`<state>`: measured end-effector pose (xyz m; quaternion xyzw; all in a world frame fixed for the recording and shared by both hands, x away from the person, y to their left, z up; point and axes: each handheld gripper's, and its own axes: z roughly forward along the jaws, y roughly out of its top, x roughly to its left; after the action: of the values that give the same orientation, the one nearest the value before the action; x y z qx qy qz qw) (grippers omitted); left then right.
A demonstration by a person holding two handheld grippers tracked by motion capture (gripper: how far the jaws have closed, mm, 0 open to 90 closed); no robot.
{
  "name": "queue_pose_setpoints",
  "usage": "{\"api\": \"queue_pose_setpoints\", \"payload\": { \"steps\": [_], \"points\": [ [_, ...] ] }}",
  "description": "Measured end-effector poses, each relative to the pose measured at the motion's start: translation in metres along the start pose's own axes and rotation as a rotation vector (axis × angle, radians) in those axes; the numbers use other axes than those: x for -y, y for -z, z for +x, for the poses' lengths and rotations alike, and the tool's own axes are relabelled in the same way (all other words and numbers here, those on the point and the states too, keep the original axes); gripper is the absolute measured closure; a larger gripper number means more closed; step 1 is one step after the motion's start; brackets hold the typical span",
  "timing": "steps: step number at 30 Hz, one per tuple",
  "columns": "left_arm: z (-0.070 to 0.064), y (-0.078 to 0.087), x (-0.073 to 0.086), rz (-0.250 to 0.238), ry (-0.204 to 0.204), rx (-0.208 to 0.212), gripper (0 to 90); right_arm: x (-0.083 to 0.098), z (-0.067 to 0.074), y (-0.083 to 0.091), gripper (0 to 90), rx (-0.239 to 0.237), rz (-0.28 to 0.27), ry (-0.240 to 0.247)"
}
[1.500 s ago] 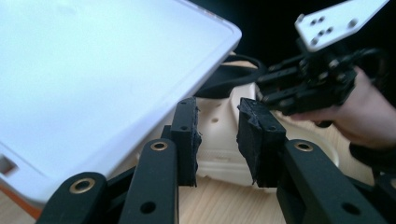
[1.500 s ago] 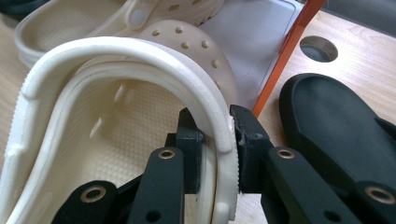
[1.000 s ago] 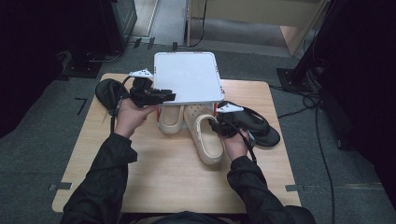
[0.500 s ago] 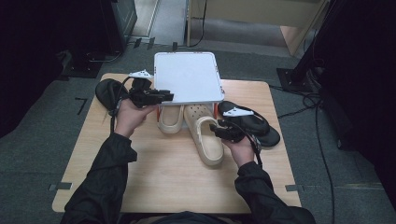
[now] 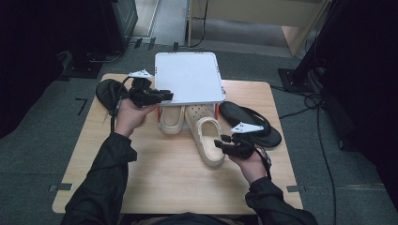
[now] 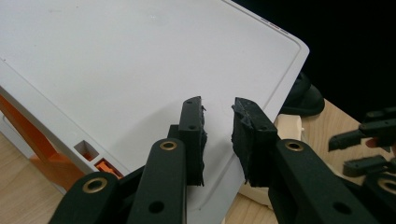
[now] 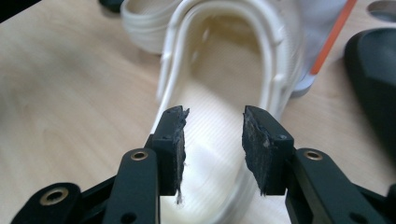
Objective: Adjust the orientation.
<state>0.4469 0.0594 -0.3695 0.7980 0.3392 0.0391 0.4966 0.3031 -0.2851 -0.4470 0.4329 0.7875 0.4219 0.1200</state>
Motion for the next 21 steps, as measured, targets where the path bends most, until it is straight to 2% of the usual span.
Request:
{"api": "queue_pose_setpoints", "payload": {
  "steps": [6, 12, 18, 21],
  "points": [
    [0.000, 0.000, 0.000, 0.000, -0.004, -0.010, 74.0, 0.020, 0.009, 0.012, 60.2, -0.027, -0.007, 0.037],
    [0.000, 0.000, 0.000, -0.001, -0.004, -0.009, 74.4, 0.038, 0.012, 0.021, 64.0, -0.035, 0.011, 0.026],
    [0.001, 0.000, 0.000, -0.005, -0.002, -0.009, 74.5, 0.049, 0.013, 0.021, 67.1, -0.048, 0.040, 0.037],
    [0.001, 0.000, 0.001, -0.008, -0.001, -0.006, 74.4, 0.054, 0.016, 0.018, 67.8, -0.057, 0.058, 0.061]
  ]
}}
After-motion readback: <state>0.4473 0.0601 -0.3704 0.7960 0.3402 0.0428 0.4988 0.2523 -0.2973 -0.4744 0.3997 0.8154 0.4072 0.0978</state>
